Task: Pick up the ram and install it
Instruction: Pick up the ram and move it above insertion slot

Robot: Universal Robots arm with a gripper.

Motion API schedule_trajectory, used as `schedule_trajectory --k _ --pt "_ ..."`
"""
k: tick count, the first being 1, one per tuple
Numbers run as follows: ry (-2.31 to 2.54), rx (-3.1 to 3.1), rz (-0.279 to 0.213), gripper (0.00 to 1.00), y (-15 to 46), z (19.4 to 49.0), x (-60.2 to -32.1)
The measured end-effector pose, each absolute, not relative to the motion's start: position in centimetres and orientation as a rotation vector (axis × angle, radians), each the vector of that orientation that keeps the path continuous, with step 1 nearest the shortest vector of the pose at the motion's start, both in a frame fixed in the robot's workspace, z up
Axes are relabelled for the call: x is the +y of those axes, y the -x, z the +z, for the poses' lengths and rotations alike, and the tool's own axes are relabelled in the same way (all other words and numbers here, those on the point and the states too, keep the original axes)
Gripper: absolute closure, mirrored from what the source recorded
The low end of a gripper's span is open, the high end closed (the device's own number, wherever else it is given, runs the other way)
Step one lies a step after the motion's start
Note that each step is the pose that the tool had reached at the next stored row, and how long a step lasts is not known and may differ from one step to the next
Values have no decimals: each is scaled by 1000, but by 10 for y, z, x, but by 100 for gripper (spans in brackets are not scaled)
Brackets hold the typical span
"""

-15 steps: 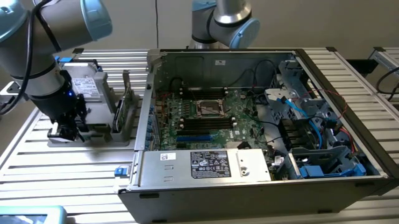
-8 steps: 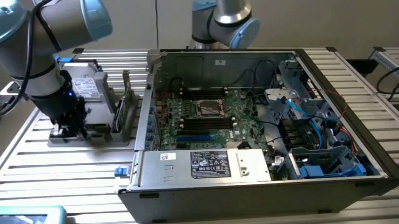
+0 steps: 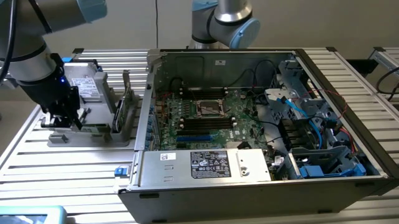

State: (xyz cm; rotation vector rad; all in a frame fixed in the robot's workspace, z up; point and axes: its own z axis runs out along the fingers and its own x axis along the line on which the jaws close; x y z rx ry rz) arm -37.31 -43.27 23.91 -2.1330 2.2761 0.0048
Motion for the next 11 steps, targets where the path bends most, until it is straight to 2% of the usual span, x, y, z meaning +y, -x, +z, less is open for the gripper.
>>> schedule_trajectory --k 11 --pt "2277 2132 7 86 373 276 -433"
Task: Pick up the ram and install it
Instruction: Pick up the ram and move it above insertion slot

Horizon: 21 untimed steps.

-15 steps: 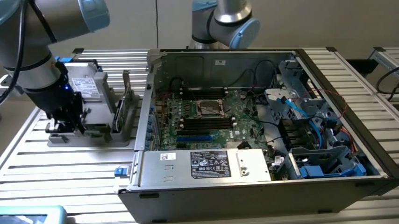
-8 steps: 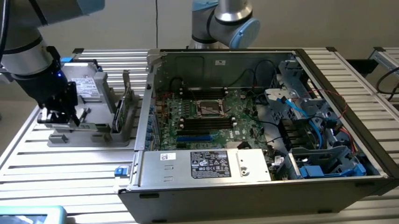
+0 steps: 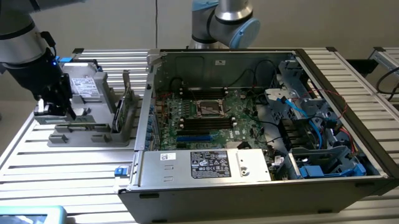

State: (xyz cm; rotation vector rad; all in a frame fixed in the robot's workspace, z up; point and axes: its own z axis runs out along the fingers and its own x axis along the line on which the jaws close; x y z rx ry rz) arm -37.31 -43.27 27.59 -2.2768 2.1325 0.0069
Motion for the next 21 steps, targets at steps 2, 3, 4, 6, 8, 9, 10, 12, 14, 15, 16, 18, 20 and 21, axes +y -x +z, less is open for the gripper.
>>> schedule_trajectory --k 2,3,4,6,8,9,10,12,14,15,16,18,20,21 --pt "2292 2115 8 86 373 285 -433" --pt "2297 2108 10 86 373 289 -433" --pt "2299 2101 15 86 373 293 -434" --pt "2301 2084 29 86 372 300 -437" --pt "2301 2071 42 86 371 306 -439" --pt "2299 2066 48 86 370 310 -440" --pt "2298 2061 54 86 369 314 -441" --pt "2294 2053 64 86 366 322 -443" --pt "2290 2046 74 86 363 330 -445" --pt "2289 2044 77 86 360 335 -446" --pt "2288 2042 80 86 358 340 -447" --pt "2287 2041 82 86 352 349 -449" --pt "2288 2041 84 86 346 357 -450" --pt "2289 2041 85 86 343 361 -450"
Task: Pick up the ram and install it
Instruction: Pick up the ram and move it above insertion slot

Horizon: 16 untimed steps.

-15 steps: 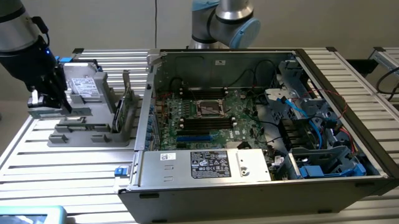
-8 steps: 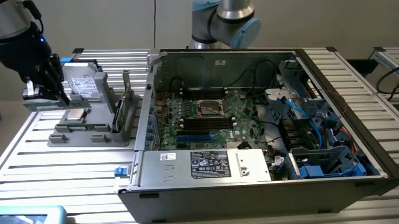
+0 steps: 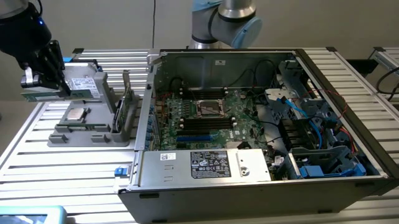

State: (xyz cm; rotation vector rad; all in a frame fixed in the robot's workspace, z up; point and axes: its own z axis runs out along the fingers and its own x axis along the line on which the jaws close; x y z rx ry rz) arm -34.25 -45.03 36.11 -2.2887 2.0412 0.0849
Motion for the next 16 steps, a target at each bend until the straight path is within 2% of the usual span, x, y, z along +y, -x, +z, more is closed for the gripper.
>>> schedule_trajectory --k 8,16 --pt "2295 2045 98 86 315 388 -455" --pt "2302 2051 115 86 283 403 -458"
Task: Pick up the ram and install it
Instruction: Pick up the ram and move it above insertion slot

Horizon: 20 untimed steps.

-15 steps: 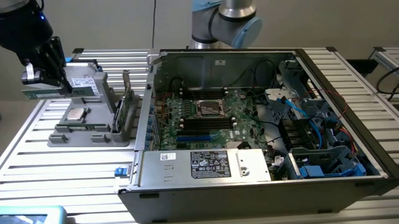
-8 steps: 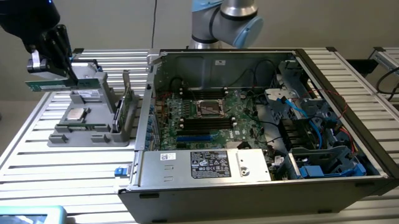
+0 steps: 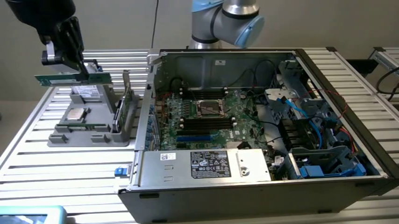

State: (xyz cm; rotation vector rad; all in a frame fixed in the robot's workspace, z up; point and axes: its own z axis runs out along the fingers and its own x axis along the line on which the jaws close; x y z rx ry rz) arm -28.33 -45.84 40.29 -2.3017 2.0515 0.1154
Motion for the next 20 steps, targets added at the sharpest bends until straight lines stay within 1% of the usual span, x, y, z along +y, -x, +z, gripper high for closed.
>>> schedule_trajectory --k 12,20 --pt "2311 2061 140 86 234 422 -460" --pt "2326 2076 167 86 206 427 -461"
